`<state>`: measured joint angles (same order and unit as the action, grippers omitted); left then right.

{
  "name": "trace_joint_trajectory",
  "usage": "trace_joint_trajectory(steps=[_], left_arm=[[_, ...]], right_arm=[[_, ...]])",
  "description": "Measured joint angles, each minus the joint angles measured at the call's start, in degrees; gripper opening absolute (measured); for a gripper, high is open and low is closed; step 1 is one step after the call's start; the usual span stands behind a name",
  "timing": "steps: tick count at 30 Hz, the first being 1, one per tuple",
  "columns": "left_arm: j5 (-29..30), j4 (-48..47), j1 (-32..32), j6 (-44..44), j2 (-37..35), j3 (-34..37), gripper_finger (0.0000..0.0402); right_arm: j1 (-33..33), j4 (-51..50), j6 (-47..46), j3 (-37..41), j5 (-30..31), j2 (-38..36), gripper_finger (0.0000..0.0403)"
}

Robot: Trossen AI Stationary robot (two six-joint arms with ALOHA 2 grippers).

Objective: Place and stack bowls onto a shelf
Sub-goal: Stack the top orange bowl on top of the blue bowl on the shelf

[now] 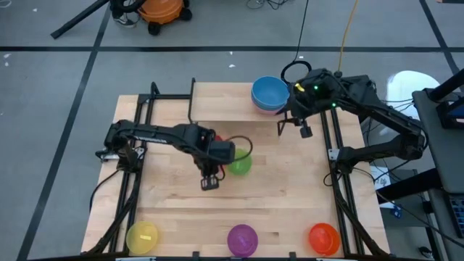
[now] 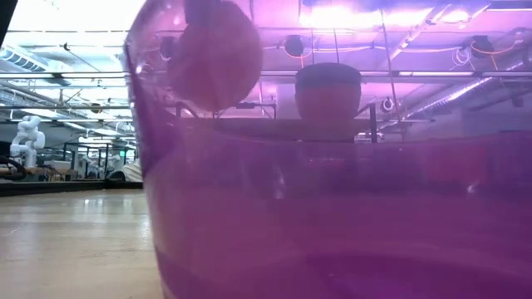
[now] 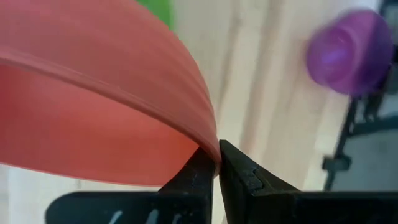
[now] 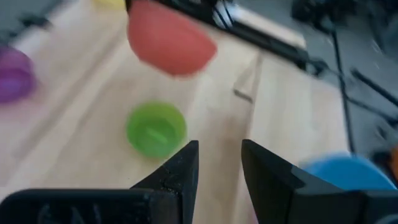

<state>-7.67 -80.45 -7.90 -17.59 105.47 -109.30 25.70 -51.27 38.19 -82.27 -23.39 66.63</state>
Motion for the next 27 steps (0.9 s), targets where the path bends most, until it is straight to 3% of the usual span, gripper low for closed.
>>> trace_joint_trajectory(steps=[4,20,22,27], left_arm=[[-0.4,2.9,-2.2,1.1,0.0,0.0,0.0010],[-10.5,15.4,-5.1,6.8,0.0,0.0,0.0010],[-10.8,16.5,-5.2,8.4,0.0,0.0,0.0010],[-13.5,18.9,-5.2,11.6,0.0,0.0,0.0010]], right_arm=[[-0.8,7.1,-3.2,3.0,-5.3,0.0,0.0116],[-8.3,37.9,-8.7,22.3,-5.6,0.1,0.0116],[-8.6,40.0,-9.5,24.2,-8.8,0.1,0.0116],[-8.6,44.3,-10.7,27.0,-23.3,0.0,0.0116]])
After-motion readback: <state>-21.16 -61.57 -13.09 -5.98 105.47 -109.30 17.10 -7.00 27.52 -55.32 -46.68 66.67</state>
